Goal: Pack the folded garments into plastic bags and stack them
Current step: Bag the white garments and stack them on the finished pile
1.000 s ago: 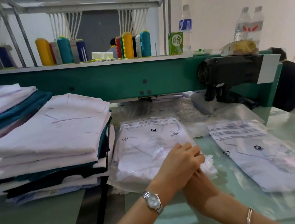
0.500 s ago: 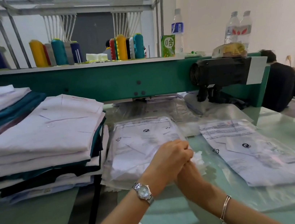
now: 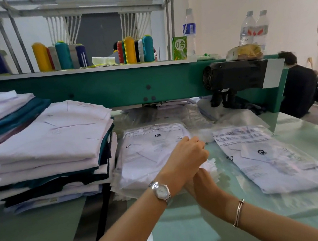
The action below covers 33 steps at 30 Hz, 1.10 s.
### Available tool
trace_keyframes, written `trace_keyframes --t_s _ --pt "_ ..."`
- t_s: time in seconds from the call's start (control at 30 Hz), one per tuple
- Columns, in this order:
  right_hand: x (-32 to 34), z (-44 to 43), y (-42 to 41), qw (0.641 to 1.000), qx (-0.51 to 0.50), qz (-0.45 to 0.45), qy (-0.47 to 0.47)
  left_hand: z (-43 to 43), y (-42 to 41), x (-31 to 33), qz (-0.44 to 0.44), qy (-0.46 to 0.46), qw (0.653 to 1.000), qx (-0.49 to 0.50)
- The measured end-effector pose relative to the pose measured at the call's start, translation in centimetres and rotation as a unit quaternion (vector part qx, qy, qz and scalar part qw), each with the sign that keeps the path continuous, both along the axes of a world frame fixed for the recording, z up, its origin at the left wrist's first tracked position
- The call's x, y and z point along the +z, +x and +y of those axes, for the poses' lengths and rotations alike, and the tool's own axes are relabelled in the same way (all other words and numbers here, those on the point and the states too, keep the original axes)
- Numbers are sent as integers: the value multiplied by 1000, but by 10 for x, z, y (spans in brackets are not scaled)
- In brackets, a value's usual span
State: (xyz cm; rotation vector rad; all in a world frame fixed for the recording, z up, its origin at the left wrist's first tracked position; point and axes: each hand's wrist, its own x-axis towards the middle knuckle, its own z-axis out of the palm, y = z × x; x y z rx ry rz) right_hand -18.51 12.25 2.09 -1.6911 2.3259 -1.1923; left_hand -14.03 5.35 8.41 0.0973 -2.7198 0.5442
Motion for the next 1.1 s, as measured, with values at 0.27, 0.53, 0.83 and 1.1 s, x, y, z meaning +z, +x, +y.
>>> trace_keyframes --t_s 0.27,0.53,0.83,1.1 --pt "-4 6 -1 959 -88 255 89 -9 -17 4 -98 70 990 -68" --pt "0 1 -8 890 -139 421 104 -24 -7 0 -11 210 972 -102" --pt "5 45 -15 956 -74 282 23 -62 14 -32 153 363 919 -18" --pt "92 -61 -79 998 -26 -3 -59 -156 -5 3 -6 319 913 254"
